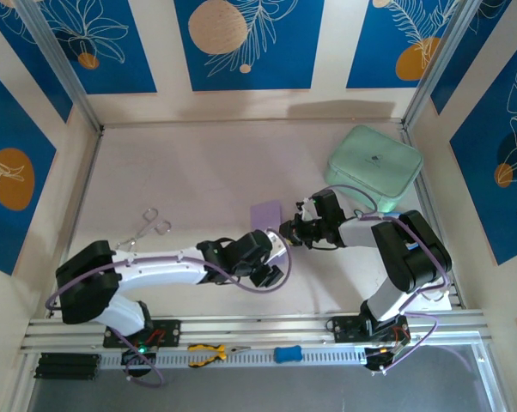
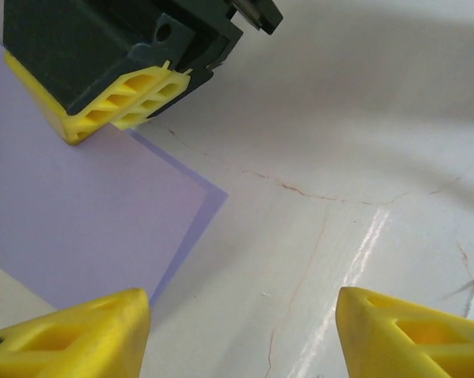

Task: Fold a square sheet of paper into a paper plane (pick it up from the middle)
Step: Fold the triangle a second time at the center of the table.

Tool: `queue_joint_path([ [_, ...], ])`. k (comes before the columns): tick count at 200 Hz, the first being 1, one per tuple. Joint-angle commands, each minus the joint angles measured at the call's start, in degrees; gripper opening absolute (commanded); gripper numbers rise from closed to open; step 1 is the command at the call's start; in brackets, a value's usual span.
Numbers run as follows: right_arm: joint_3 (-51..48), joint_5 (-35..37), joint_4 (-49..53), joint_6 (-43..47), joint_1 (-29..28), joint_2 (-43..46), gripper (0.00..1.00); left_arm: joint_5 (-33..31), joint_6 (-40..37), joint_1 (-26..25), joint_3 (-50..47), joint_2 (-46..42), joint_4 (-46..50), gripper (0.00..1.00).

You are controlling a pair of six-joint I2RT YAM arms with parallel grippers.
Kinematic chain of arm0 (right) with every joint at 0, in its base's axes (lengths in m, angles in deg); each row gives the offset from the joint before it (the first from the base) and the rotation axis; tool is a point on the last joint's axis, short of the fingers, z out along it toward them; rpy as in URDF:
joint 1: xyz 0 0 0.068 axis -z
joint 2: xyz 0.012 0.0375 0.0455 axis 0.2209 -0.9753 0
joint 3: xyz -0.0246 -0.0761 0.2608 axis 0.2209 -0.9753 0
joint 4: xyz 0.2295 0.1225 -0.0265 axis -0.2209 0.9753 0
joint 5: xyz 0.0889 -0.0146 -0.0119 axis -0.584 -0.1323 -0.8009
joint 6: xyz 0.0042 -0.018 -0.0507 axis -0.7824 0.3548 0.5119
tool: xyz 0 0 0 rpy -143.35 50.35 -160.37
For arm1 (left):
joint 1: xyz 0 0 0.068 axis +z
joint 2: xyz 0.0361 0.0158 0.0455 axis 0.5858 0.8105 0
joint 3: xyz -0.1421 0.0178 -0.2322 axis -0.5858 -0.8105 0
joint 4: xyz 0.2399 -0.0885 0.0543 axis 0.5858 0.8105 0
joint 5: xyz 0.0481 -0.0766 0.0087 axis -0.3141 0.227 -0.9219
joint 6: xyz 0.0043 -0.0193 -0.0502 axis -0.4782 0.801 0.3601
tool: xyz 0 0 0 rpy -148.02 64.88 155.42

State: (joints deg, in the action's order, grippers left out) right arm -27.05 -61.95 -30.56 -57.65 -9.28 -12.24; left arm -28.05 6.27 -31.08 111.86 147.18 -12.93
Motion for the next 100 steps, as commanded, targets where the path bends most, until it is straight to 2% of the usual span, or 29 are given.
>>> queue_joint_path([
  [1,1.47,-1.88,2.36,0.94,0.24,-0.63,0.10,-7.11,-4.47,-2.47,3.49,3.85,2.00,0.66],
  [49,1.32,-1.58,3.02,1.12,0.32,0.23,0.10,-18.22,-6.66,-5.39,6.69,9.38,3.33,0.68],
  [100,0.79,-1.46,2.55,0.86,0.29,0.29,0.10,-20.92,-6.94,-5.31,6.51,10.28,2.17,0.70],
])
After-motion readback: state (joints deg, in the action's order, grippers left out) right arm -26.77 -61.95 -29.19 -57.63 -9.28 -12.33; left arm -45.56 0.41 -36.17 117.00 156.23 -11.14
